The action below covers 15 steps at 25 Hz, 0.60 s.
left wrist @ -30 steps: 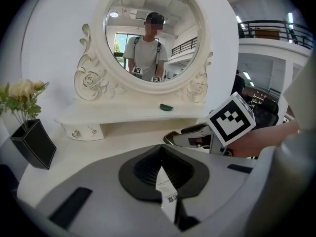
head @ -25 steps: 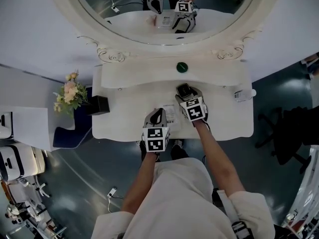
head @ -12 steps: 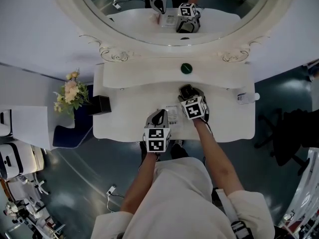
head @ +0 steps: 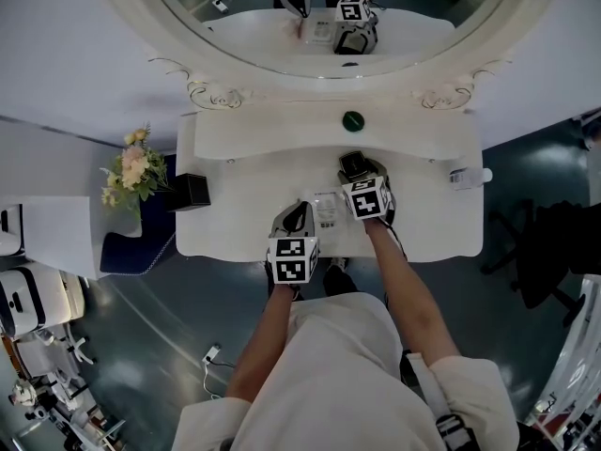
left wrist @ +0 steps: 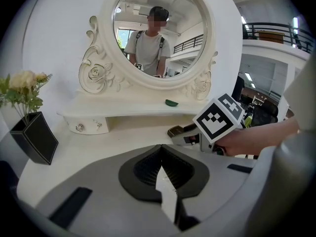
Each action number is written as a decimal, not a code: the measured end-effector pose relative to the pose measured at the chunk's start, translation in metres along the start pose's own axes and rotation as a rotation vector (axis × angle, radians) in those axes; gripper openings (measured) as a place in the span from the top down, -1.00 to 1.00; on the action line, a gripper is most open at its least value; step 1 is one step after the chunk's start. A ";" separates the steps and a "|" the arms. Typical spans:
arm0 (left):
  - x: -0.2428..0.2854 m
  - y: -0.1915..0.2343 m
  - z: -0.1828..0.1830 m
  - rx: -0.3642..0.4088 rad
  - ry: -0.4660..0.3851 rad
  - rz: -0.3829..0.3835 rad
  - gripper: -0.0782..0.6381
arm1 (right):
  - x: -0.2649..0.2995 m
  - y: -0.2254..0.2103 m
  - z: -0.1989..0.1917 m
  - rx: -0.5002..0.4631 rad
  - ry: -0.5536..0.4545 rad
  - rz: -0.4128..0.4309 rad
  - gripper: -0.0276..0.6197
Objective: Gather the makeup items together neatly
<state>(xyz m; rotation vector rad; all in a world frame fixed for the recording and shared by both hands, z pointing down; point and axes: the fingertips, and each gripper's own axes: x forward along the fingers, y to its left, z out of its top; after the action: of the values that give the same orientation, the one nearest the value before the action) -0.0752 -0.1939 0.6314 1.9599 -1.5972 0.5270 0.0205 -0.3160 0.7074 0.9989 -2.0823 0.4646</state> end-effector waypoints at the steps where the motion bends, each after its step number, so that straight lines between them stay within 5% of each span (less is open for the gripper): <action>1: -0.001 0.000 0.000 -0.001 0.001 0.002 0.74 | -0.002 0.000 0.001 0.001 -0.003 -0.003 -0.09; 15: -0.019 -0.008 -0.007 -0.019 -0.031 0.016 0.74 | -0.050 0.001 -0.032 0.108 -0.045 -0.050 -0.09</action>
<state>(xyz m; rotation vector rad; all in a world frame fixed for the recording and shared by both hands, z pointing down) -0.0712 -0.1736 0.6240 1.9515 -1.6317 0.4878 0.0554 -0.2712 0.6891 1.1316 -2.0851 0.5380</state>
